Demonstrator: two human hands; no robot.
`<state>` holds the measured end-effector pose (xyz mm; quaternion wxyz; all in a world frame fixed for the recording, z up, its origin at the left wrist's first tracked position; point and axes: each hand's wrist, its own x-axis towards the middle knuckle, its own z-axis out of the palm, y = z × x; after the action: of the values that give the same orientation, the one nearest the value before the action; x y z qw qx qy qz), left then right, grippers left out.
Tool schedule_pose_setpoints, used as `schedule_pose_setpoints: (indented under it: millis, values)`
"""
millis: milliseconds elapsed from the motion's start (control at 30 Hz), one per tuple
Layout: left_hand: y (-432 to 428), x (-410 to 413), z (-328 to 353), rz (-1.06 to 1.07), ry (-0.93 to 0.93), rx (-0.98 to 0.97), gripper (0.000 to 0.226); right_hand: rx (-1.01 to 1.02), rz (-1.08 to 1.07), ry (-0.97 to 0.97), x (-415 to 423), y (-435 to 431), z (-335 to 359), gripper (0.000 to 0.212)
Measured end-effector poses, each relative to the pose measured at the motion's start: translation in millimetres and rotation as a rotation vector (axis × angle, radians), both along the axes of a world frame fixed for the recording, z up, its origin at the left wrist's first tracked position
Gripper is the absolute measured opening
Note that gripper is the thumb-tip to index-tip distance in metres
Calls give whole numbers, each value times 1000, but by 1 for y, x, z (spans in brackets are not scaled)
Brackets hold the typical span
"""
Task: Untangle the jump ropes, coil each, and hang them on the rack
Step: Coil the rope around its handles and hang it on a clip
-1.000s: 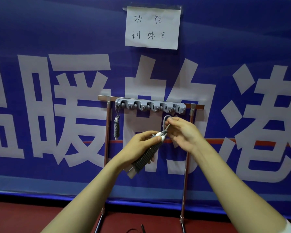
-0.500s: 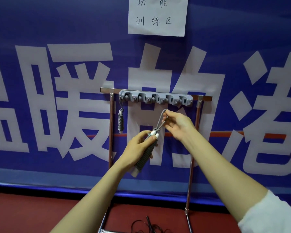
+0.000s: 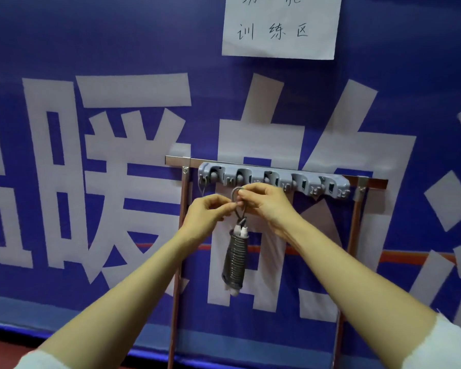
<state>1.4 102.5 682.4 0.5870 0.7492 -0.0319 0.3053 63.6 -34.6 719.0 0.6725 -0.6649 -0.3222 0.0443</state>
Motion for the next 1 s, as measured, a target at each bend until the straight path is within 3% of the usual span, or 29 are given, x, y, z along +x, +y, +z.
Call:
schedule_pose_setpoints:
  millis: [100, 267, 400, 533, 767, 900, 1000]
  values:
    - [15, 45, 1, 23, 45, -115, 13, -58, -110, -60, 42, 27, -6, 33]
    - [41, 103, 4, 162, 33, -276, 14, -98, -371, -365, 95, 66, -11, 23]
    - [54, 134, 16, 202, 46, -336, 20, 36, -427, -246, 128, 86, -11, 25]
    - [55, 153, 10, 178, 101, -353, 8, 65, -516, -213, 144, 95, -18, 26]
    - [50, 140, -16, 105, 120, -312, 16, -72, -436, -314, 134, 81, -50, 8]
    - [47, 118, -18, 104, 225, -202, 35, -179, -332, -273, 123, 61, -57, 13]
    - [42, 89, -25, 73, 325, -167, 35, -267, -250, -175, 105, 34, -67, 6]
